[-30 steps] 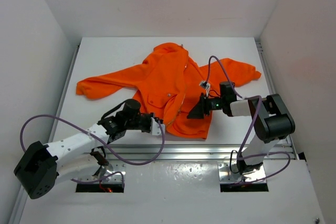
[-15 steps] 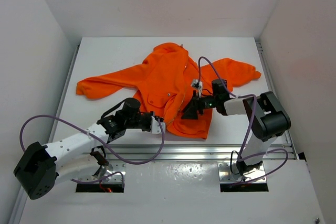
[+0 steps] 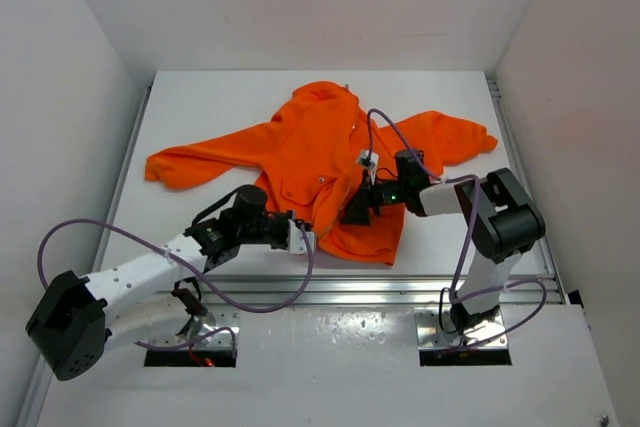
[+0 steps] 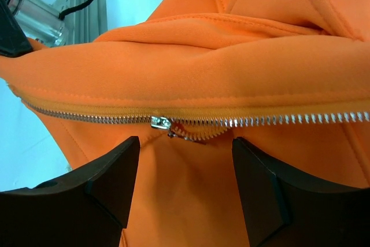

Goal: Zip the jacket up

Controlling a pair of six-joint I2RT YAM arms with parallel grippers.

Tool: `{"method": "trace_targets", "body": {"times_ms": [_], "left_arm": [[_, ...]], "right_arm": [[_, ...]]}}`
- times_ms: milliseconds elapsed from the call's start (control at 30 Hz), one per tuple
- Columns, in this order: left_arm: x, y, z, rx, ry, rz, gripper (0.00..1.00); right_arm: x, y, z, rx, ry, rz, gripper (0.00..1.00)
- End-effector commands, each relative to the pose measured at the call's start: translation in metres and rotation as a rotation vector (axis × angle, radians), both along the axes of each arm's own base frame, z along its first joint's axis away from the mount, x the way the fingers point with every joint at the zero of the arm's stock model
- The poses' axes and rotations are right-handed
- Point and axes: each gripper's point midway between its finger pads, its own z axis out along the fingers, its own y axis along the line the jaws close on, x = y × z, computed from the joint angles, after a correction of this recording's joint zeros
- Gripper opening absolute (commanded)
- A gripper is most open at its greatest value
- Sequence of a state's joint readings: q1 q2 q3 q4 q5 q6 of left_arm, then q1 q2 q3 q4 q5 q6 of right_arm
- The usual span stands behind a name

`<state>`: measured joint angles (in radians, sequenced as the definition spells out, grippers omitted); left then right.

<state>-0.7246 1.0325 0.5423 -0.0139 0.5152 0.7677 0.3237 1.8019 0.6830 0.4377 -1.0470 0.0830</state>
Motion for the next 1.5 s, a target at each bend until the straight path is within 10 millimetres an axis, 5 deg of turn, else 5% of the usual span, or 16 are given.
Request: {"method": "trace_targets", "body": {"times_ms": [0,67,200,433,667,1033,1333,1467], "left_arm": [[0.003,-0.007,0.032,-0.074,-0.046,-0.017,0.00],[0.003,-0.007,0.032,-0.074,-0.046,-0.017,0.00],[0.005,-0.006,0.032,-0.071,-0.048,-0.009,0.00],[0.004,-0.005,0.027,-0.065,-0.041,-0.009,0.00],[0.002,-0.001,0.022,-0.043,-0.046,-0.008,0.00],[-0.013,0.012,0.010,0.016,-0.097,-0.073,0.00],[-0.035,0.028,-0.003,0.087,-0.140,-0.136,0.00],[-0.031,0.038,-0.007,0.103,-0.110,-0.067,0.00]], "right_arm": [[0.015,0.014,0.016,0.043,-0.103,0.031,0.65],[0.014,0.018,0.019,0.060,-0.103,0.038,0.62],[0.013,0.022,0.025,0.084,-0.105,0.049,0.34],[0.010,0.021,0.032,0.097,-0.105,0.032,0.00],[0.006,-0.007,0.032,0.016,-0.077,-0.009,0.00],[0.059,-0.045,0.017,-0.242,-0.246,-0.106,0.00],[0.112,-0.053,0.016,-0.324,-0.335,-0.148,0.00],[0.119,-0.053,0.019,-0.301,-0.332,-0.146,0.00]]}}
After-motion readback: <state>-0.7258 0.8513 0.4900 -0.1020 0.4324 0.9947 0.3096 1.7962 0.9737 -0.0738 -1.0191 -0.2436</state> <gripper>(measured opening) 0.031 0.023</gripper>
